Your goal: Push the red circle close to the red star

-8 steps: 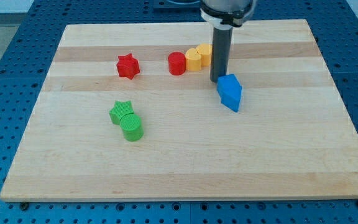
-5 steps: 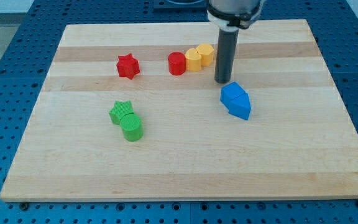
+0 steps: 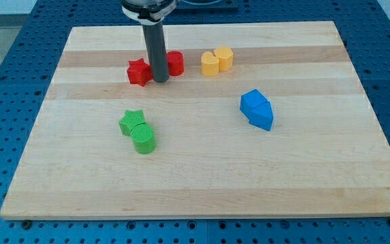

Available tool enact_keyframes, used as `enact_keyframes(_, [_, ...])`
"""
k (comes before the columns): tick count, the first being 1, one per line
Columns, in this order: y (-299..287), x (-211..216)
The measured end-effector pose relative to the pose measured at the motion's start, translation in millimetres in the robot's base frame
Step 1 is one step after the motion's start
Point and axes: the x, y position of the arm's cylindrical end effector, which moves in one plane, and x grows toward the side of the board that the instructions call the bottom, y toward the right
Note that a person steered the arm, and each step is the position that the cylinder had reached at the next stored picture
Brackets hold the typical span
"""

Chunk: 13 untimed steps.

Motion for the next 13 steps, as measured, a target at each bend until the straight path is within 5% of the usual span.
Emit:
enact_keyframes(4, [72.7, -34.0])
enact_keyframes(7, [79.2, -105.7])
enact_keyframes(9, [24.4, -79.0])
enact_keyframes(11, [67.0, -85.8])
enact_keyframes(13, [1.6, -46.3])
